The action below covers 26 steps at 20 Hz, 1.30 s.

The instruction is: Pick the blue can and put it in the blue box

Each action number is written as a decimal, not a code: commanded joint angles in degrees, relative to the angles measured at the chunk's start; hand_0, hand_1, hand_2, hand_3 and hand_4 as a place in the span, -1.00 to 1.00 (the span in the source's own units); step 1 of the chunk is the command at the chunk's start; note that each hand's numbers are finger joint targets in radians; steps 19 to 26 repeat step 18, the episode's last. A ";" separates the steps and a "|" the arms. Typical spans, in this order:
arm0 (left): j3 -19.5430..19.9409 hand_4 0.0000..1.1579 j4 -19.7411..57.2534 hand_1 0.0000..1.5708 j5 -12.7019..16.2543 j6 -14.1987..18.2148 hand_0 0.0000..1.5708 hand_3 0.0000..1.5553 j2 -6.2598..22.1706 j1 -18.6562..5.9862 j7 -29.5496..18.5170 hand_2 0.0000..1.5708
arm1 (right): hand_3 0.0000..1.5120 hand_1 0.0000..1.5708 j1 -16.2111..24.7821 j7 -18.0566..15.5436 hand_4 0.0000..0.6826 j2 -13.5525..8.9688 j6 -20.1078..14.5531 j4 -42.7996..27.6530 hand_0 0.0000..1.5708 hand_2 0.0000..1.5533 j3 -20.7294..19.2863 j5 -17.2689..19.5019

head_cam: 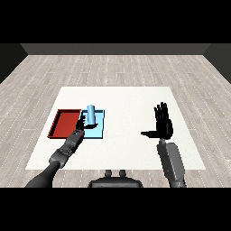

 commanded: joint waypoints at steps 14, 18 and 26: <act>4.41 -1.00 -30.69 -1.00 7.26 -19.63 -1.00 -1.00 -1.39 3.71 -30.98 -1.00 | -1.00 -1.00 0.19 -0.62 -1.00 -0.35 1.98 2.02 -1.00 -1.00 1.53 2.27; 3.55 -1.00 -40.20 -1.00 10.87 -29.30 -1.00 -1.00 -0.20 12.81 -29.69 -1.00 | -1.00 -1.00 3.67 -2.01 -1.00 -2.68 4.82 4.29 -1.00 -1.00 2.07 3.92; 3.55 -1.00 -40.20 -1.00 10.87 -29.30 -1.00 -1.00 -0.20 12.81 -29.69 -1.00 | -1.00 -1.00 3.67 -2.01 -1.00 -2.68 4.82 4.29 -1.00 -1.00 2.07 3.92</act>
